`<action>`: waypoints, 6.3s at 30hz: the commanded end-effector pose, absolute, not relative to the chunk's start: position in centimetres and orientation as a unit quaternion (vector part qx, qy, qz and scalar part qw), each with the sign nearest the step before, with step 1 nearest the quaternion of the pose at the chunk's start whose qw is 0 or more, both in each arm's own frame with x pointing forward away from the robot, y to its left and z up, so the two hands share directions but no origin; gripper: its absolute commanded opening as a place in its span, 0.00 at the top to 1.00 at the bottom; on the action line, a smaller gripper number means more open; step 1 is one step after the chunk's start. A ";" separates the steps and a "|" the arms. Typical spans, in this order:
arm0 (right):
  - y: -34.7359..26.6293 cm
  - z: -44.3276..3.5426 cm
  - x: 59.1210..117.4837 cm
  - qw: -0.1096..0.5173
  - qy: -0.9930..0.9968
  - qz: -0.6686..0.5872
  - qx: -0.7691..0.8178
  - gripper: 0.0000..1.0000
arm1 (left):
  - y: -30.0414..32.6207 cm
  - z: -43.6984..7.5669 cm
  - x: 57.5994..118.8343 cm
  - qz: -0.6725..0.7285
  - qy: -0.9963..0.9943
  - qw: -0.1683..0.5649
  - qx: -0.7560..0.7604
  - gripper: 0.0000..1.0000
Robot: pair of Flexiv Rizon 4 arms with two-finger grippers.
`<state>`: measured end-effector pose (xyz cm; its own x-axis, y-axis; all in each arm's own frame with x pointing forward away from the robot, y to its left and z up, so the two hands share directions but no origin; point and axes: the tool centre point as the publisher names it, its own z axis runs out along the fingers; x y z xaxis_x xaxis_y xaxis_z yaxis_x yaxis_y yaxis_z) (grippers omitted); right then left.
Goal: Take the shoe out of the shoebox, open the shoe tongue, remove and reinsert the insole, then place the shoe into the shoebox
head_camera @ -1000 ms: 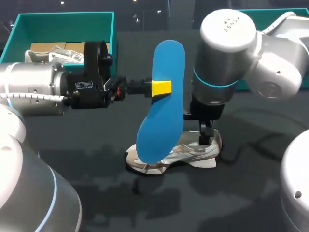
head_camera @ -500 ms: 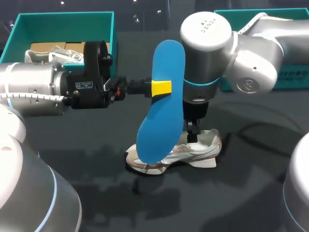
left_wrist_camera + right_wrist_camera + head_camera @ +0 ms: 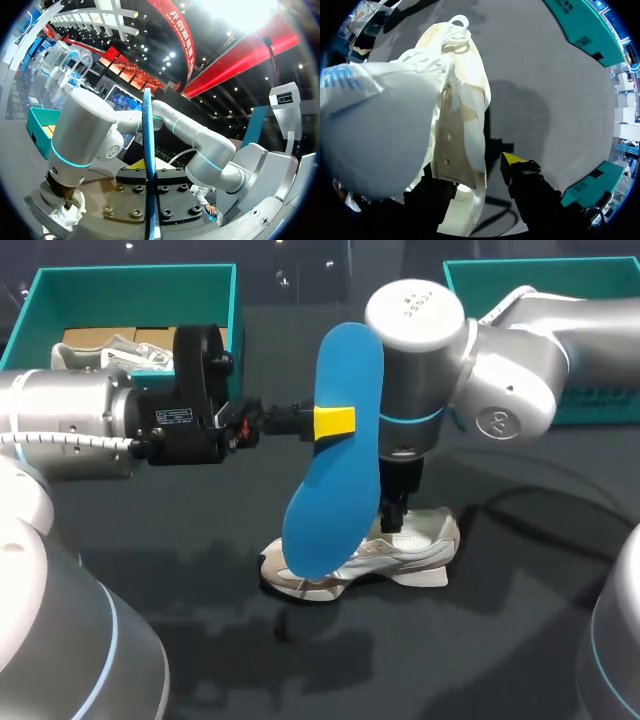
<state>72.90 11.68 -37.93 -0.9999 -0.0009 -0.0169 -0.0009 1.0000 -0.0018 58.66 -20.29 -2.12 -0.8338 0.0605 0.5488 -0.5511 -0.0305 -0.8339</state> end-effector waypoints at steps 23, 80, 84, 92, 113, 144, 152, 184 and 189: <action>10.7 -34.2 71.6 -0.009 0.998 0.020 0.057 1.00 | -20.6 -2.3 58.7 0.694 -0.659 0.220 0.186 1.00; 10.9 -33.4 69.8 -0.085 0.790 0.130 0.594 1.00 | -20.6 -2.3 58.7 0.694 -0.659 0.220 0.186 1.00; 11.0 -33.9 69.7 -0.085 0.773 0.144 0.612 1.00 | -20.6 -2.3 58.7 0.694 -0.659 0.220 0.186 1.00; 11.6 -35.0 69.5 -0.081 0.767 0.124 0.625 1.00 | -20.6 -2.3 58.7 0.694 -0.659 0.220 0.186 1.00; 12.8 -38.4 69.0 -0.115 0.767 0.095 0.623 1.00 | -20.6 -2.3 58.7 0.694 -0.659 0.220 0.186 1.00; 12.4 -36.9 68.0 -0.092 0.726 0.127 0.670 1.00 | -20.6 -2.3 58.7 0.694 -0.659 0.220 0.186 1.00; 12.4 -38.1 68.5 -0.108 0.731 0.116 0.664 1.00 | -20.6 -2.3 58.7 0.694 -0.659 0.220 0.186 1.00; 9.2 -31.6 68.2 -0.246 0.734 0.172 0.609 0.00 | -20.6 -2.3 58.7 0.694 -0.659 0.220 0.186 1.00; 9.2 -31.6 68.2 -0.246 0.734 0.172 0.609 0.00 | -20.6 -2.3 58.7 0.694 -0.659 0.220 0.186 1.00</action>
